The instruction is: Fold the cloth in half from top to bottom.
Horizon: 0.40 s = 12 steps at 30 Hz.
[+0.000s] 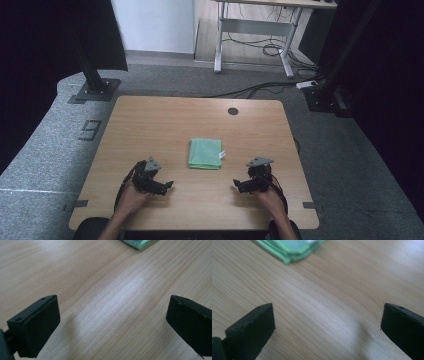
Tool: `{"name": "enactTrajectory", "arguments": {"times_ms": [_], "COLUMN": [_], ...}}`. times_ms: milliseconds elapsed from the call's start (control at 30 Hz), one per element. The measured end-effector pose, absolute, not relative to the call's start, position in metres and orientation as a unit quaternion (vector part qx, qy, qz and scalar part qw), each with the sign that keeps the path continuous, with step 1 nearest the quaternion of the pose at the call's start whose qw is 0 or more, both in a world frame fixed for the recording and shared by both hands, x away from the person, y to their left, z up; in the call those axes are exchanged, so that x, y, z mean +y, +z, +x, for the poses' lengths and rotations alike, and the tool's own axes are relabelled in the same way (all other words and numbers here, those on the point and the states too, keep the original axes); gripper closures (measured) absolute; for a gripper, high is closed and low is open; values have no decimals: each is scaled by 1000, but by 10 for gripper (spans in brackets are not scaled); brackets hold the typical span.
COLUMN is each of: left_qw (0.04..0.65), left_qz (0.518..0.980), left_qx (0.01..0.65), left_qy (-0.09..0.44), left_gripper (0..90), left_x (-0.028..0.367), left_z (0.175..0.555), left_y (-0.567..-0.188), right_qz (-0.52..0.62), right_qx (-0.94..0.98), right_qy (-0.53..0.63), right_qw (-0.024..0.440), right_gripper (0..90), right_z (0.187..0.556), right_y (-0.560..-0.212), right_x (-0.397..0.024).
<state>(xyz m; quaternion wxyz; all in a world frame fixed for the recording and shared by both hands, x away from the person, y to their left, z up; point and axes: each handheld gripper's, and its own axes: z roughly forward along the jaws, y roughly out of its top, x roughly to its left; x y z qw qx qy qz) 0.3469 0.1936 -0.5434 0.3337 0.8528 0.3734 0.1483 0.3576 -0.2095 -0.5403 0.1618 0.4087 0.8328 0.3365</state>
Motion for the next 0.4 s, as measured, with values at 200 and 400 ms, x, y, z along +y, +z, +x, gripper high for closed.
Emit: {"name": "enactTrajectory", "arguments": {"times_ms": [200, 400], "left_qw": [323, 323], "left_qz": [855, 854], "left_qx": [379, 383], "left_qy": [145, 141], "left_gripper": [0, 0], "left_x": [193, 193], "left_z": [348, 349], "left_y": [-549, -549], "right_qz": [419, 416], "right_qx": [823, 823], "right_qy": [346, 348], "right_qw": [168, 170], "right_gripper": [0, 0], "right_z": [354, 354], "right_y": [-556, -557], "right_x": [-216, -216]}}
